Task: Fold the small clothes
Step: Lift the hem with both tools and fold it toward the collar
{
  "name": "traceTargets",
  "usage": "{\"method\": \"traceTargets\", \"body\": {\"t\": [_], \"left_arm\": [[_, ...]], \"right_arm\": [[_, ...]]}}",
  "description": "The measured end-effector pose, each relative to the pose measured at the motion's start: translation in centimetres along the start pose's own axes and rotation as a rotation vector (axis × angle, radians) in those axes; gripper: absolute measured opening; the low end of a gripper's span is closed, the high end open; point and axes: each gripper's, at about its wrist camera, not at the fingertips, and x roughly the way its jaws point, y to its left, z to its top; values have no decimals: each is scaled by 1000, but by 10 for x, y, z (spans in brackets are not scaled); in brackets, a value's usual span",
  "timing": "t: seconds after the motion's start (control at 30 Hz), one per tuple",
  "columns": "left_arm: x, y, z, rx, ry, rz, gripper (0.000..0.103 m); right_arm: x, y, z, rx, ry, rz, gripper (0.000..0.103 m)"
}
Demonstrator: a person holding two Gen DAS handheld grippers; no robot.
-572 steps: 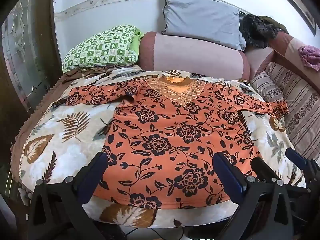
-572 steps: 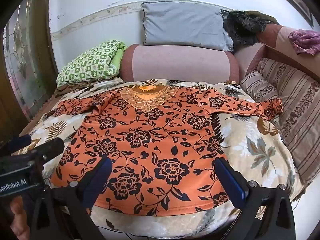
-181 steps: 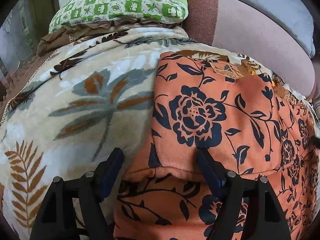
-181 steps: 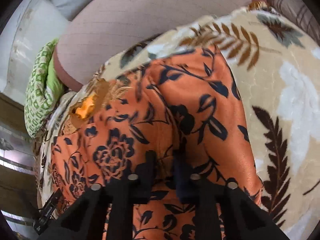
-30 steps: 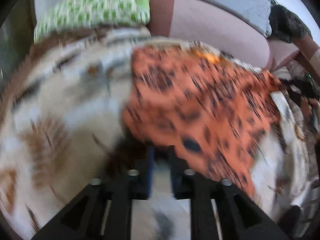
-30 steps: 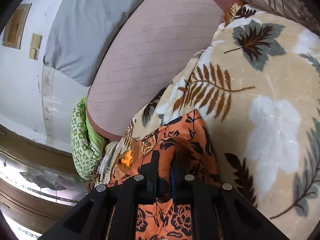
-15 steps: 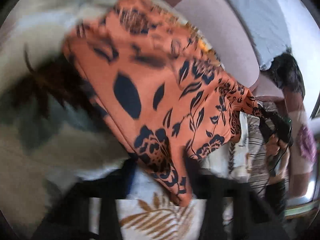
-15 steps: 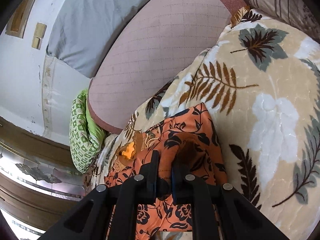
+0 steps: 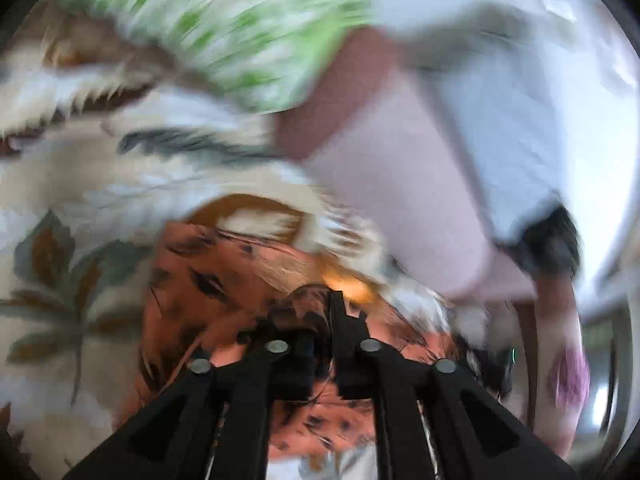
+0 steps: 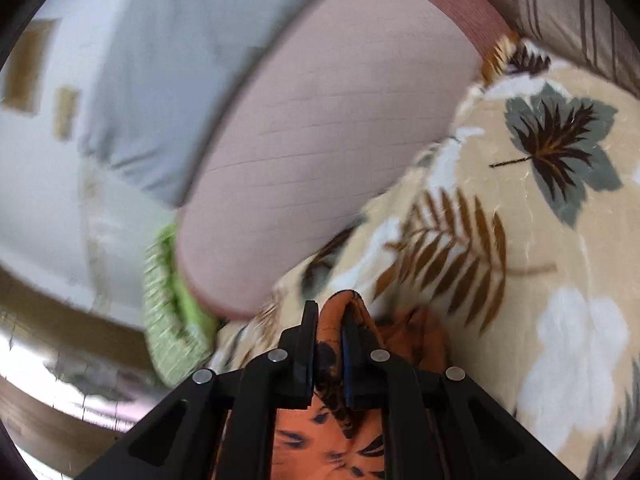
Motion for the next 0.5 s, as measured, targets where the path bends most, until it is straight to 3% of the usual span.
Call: {"method": "traceTargets", "body": {"t": [0.03, 0.07, 0.1, 0.27, 0.3, 0.4, 0.5], "left_arm": [[13, 20, 6, -66, 0, 91, 26], [17, 32, 5, -85, -13, 146, 33], [16, 41, 3, -82, -29, 167, 34], [-9, 57, -28, 16, -65, 200, 44], [-16, 55, -34, 43, -73, 197, 50], [-36, 44, -51, 167, -88, 191, 72], [-26, 39, -70, 268, -42, 226, 73]], "right_arm": [[12, -6, -1, 17, 32, -35, 35], [20, -9, -5, -8, 56, -60, 82], [22, -10, -8, -26, 62, -66, 93], [-16, -23, -27, -91, -31, -47, 94], [-23, -25, -31, -99, -29, -45, 94], [-44, -30, -57, -173, 13, -82, 94], [-45, -36, -83, -228, 100, -82, 94]]}}
